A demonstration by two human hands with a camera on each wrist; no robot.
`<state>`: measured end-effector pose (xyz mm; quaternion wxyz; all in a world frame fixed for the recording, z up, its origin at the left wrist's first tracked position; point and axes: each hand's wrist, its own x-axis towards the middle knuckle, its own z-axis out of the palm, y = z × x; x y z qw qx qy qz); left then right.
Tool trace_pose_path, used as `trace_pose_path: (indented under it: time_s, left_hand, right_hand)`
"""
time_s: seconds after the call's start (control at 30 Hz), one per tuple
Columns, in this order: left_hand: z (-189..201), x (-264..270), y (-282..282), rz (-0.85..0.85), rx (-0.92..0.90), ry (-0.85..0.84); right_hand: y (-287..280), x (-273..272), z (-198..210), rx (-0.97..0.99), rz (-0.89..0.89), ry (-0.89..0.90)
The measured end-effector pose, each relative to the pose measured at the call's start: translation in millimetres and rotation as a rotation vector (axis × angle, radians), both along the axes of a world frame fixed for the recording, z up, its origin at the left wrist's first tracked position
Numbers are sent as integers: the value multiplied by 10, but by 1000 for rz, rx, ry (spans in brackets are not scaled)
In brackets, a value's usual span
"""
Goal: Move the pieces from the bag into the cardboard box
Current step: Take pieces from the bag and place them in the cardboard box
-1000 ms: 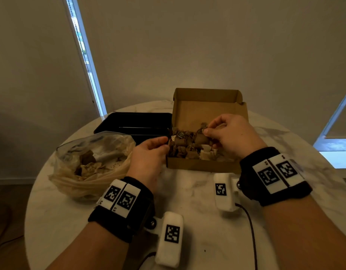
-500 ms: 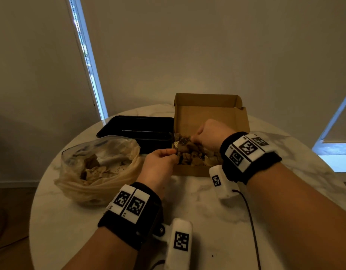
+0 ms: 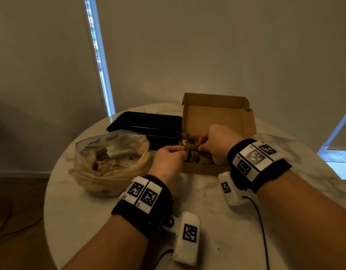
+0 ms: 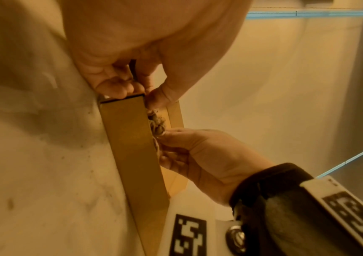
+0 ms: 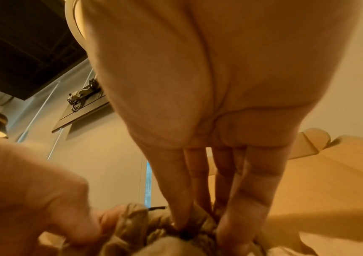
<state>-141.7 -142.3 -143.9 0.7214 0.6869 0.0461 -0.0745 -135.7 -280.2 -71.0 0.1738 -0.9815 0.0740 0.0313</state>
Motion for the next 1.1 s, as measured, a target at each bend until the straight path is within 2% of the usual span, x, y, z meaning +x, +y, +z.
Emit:
trace_pose_path:
  time_s: [0.2,0.4,0.5,0.63,0.73,0.93,1.1]
  left_hand:
    - [340,-114,136,95,-83,-72]
    - [735,-168,667,178,47,-285]
    - [834,-187,1136,295,207,-367]
    - [794,-230,1684,360,364,-244]
    - [603,-176,1942,316,525,-103]
    - [461,-296,2024,213,553,87]
    - [427,-280,2033,220,596,70]
  right_hand:
    - [117,-241,149,41,22,-138]
    - [661,-469,324,166,247,-238]
    - [1042,-463,301,194,389,-228]
    - [1525,-283,134,85,525,-189]
    - [1779,-183,19,-39,589,-142]
    - [1941,-158,-189,-137,658,16]
    - [2024,-160,-193,-223,702,23]
